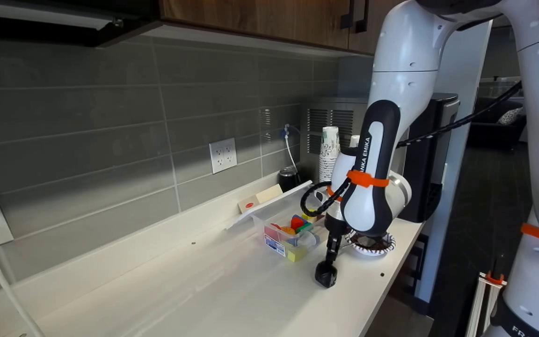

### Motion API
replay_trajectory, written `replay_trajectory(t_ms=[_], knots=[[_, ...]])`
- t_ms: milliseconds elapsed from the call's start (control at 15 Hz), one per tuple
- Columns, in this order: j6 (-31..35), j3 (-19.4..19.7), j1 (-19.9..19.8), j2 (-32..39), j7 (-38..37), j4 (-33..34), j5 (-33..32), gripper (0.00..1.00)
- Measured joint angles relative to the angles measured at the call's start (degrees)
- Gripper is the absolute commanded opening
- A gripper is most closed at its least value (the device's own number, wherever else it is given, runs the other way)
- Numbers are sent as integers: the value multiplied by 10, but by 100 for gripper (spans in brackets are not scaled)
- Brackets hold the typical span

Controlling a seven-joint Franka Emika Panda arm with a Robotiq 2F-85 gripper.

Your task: Use the spatula to stir the contents in the bowl

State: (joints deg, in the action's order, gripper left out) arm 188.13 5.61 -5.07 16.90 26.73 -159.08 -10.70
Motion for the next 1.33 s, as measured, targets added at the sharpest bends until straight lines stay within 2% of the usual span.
replay_trajectory(t_ms=[533, 800, 1000, 1333], knots=[[10, 23, 0, -2, -5, 13, 0, 1], [8, 18, -17, -19, -9, 17, -1, 1], [-9, -14, -62, -50, -18, 18, -20, 1], [-42, -121, -184, -100, -33, 18, -46, 1]])
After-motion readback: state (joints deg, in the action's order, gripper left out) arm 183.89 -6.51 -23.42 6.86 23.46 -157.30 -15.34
